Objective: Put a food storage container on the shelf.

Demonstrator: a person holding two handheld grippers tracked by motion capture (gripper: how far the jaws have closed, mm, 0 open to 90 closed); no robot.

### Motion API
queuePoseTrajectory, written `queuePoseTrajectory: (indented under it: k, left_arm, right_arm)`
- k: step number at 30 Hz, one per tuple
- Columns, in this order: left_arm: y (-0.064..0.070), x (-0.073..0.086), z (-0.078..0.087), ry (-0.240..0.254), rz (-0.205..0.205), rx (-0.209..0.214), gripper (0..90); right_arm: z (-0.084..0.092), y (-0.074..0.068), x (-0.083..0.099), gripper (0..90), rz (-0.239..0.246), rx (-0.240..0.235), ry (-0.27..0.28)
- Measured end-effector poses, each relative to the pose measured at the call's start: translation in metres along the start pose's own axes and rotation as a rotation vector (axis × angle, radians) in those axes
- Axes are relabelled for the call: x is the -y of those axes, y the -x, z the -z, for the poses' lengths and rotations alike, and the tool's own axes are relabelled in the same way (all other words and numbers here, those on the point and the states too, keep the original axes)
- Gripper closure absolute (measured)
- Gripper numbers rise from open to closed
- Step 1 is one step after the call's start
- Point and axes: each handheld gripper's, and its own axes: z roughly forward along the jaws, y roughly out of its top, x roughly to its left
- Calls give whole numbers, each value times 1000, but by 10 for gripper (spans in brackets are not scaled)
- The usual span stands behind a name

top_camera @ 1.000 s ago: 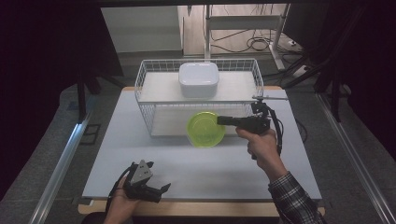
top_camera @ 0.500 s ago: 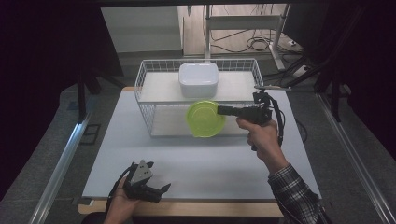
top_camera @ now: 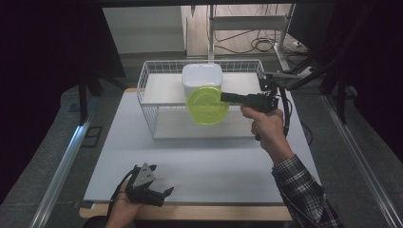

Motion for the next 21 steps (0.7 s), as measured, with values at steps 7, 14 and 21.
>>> queuePoseTrajectory:
  k: [7, 14, 21]
  left_arm:
    - [0, 0, 1, 4, 5, 3, 19]
    - [-2, 0, 3, 26, 27, 10, 16]
    - [-2, 0, 3, 21, 22, 12, 16]
  right_arm:
    - [-3, -10, -20, 816, 17, 24, 25]
    - [-6, -15, -40, 815, 27, 55, 62]
    - [-14, -15, -56, 815, 11, 83, 104]
